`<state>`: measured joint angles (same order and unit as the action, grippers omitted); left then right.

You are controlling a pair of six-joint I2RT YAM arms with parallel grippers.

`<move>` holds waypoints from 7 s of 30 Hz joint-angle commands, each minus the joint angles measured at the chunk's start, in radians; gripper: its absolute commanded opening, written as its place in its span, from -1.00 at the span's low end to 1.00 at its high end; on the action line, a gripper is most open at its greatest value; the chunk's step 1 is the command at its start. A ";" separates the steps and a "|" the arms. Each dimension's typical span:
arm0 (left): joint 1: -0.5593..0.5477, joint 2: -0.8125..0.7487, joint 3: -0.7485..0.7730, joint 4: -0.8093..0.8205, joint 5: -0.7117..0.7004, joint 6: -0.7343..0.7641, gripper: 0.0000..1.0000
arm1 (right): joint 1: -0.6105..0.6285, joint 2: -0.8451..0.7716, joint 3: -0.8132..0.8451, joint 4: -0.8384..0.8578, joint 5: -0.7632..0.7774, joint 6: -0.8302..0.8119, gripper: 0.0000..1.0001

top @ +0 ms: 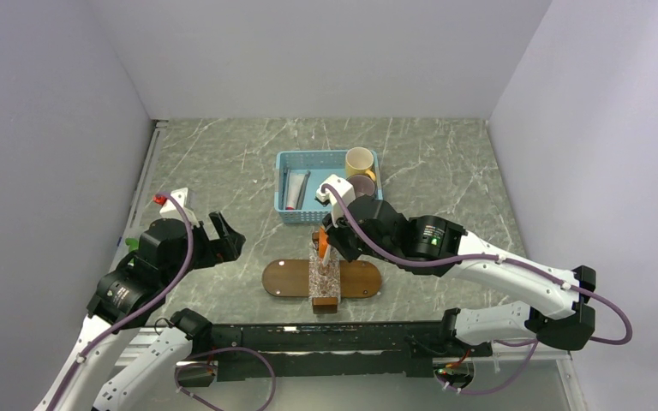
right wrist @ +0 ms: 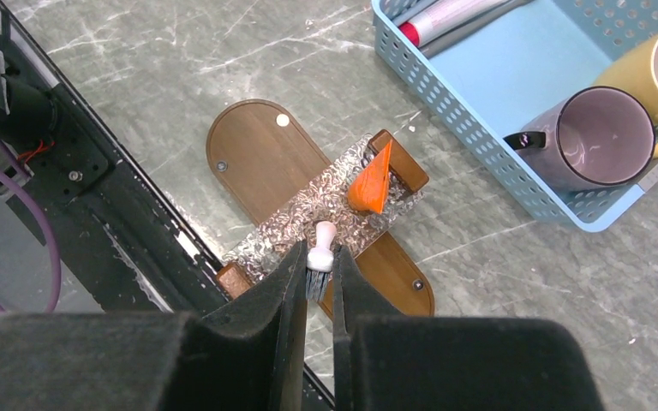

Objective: Prepare toiletry sets of a toothbrush and toothpaste on the tray

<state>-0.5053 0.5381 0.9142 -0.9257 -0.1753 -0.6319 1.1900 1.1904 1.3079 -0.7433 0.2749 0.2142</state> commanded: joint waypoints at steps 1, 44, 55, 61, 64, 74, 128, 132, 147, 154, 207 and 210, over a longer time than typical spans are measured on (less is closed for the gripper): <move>0.001 -0.007 0.009 0.024 -0.019 0.003 0.99 | 0.008 -0.007 0.033 0.023 -0.008 0.016 -1.00; 0.001 -0.013 -0.003 0.007 -0.029 0.026 0.99 | 0.007 0.060 -0.103 0.138 -0.005 0.023 -1.00; 0.001 0.001 -0.002 0.011 -0.030 0.048 0.99 | 0.009 0.080 -0.118 0.163 0.022 0.024 -1.00; 0.001 0.007 -0.001 0.017 -0.031 0.056 0.99 | 0.008 0.087 -0.121 0.166 0.033 0.029 -1.00; 0.001 0.010 -0.001 0.021 -0.029 0.061 0.99 | 0.008 0.091 -0.122 0.168 0.038 0.028 -1.00; 0.001 0.012 -0.008 0.025 -0.025 0.065 0.99 | 0.008 0.094 -0.130 0.173 0.026 0.035 -1.00; 0.001 0.009 -0.011 0.014 -0.052 0.075 0.99 | 0.008 0.164 -0.062 0.140 0.076 0.037 -0.36; 0.001 0.010 -0.011 0.014 -0.058 0.077 0.99 | 0.008 0.168 -0.047 0.141 0.084 0.030 -0.32; 0.001 0.008 -0.015 0.036 -0.067 0.081 0.98 | 0.007 0.162 0.150 0.076 0.081 -0.061 0.10; 0.001 0.013 -0.038 0.096 -0.053 0.130 0.98 | -0.035 0.202 0.252 0.032 0.053 -0.082 0.11; 0.002 0.137 -0.151 0.394 0.086 0.491 0.98 | -0.513 1.076 0.680 0.174 -0.116 0.373 0.09; 0.002 0.127 -0.159 0.404 0.094 0.489 0.98 | -0.517 1.105 0.687 0.197 -0.086 0.381 0.09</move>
<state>-0.5053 0.6884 0.7628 -0.5785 -0.0937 -0.1581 0.6838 2.2765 1.9408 -0.5804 0.1211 0.5598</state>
